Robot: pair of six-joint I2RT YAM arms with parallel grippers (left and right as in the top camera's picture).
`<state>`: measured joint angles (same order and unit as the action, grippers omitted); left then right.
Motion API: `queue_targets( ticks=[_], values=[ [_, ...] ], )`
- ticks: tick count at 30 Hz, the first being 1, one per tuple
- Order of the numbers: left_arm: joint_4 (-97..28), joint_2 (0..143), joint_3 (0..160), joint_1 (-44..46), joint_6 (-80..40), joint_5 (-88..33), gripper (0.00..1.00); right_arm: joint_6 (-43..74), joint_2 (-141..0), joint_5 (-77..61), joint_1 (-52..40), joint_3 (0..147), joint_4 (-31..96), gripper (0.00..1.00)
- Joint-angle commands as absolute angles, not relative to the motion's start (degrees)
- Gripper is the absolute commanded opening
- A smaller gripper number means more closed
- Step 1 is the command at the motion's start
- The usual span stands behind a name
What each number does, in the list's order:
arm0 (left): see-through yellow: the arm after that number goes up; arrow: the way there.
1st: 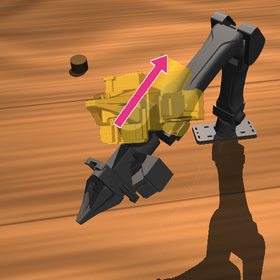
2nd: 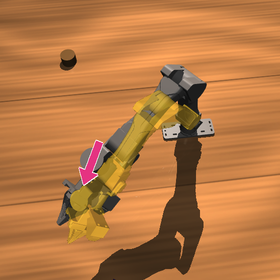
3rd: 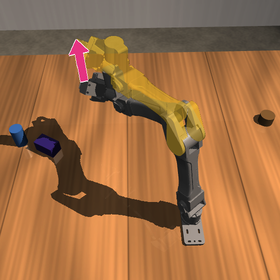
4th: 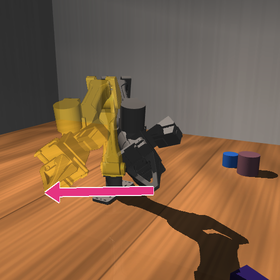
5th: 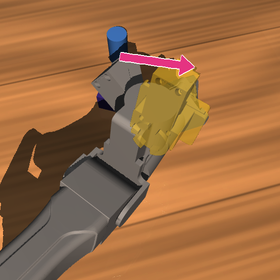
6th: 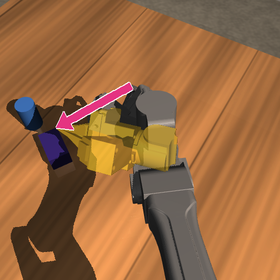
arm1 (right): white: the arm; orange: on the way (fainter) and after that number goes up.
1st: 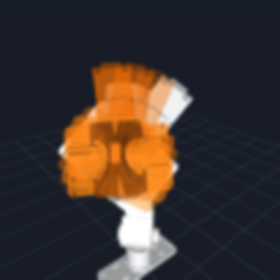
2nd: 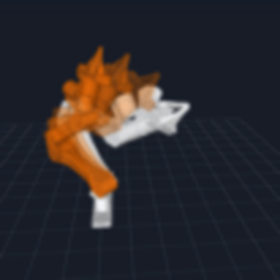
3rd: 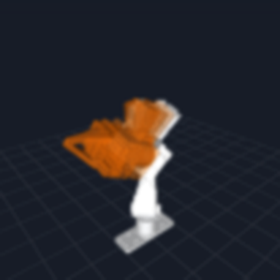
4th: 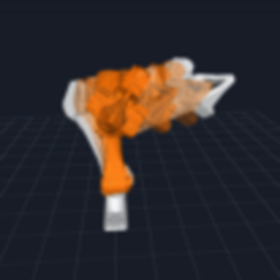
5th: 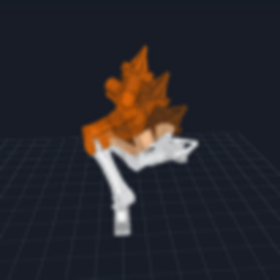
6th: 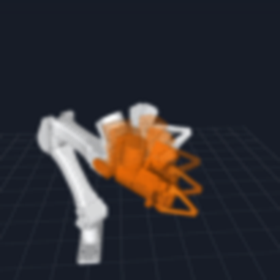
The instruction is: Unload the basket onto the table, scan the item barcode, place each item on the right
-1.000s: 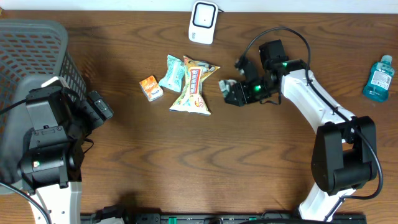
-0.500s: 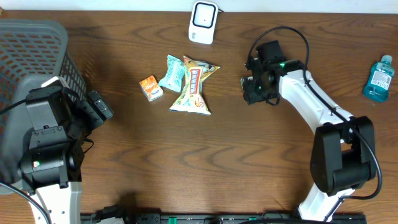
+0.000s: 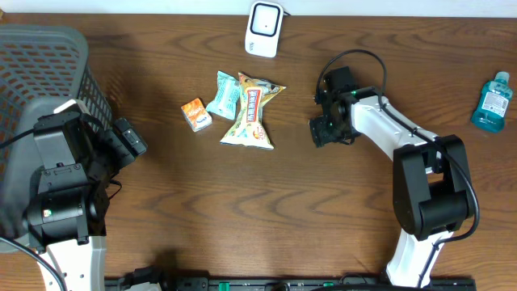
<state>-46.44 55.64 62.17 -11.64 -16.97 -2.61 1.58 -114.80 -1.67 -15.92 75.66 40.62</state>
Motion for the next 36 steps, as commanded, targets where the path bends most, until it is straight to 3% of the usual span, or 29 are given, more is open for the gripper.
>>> queue_targets(
  ticks=[1, 7, 14, 24, 28, 31, 33, 34, 35, 36],
  values=[
    [-46.48, 55.72, 62.48, -11.99, -17.47, -1.91, 0.98, 4.99, -114.67, -1.28, -16.23, 76.29, 40.75, 0.77],
    [-46.48, 55.72, 62.48, -11.99, -17.47, -1.91, 0.98, 5.5, -114.54, -6.59, -14.17, 80.9, 45.19, 0.78],
    [-46.48, 55.72, 62.48, -11.99, -17.47, -1.91, 0.98, 2.66, -114.54, -16.25, -9.8, 87.29, 49.08, 0.71],
    [-46.48, 55.72, 62.48, -11.99, -17.47, -1.91, 0.98, 3.75, -114.8, -17.08, -5.23, 85.23, 47.11, 0.66],
    [-46.48, 55.72, 62.48, -11.99, -17.47, -1.91, 0.98, 10.0, -115.52, -17.04, -5.32, 83.77, 44.47, 0.62],
    [-46.48, 55.72, 62.48, -11.99, -17.47, -1.91, 0.98, 20.62, -116.25, -17.34, -5.23, 83.55, 44.8, 0.5],
    [-46.48, 55.72, 62.48, -11.99, -17.47, -1.91, 0.98, 28.49, -116.53, -19.35, -5.54, 83.53, 45.89, 0.48],
    [-46.48, 55.72, 62.48, -11.99, -17.47, -1.91, 0.98, 30.5, -116.53, -20.45, -5.69, 83.55, 46.11, 0.51],
    [-46.48, 55.72, 62.48, -11.99, -17.47, -1.91, 0.98, 31.86, -116.51, -20.99, -5.87, 83.55, 46.11, 0.61],
    [-46.48, 55.72, 62.48, -11.99, -17.47, -1.91, 0.98, 32.95, -116.51, -21.19, -6.02, 83.55, 46.09, 0.8]
  ],
)
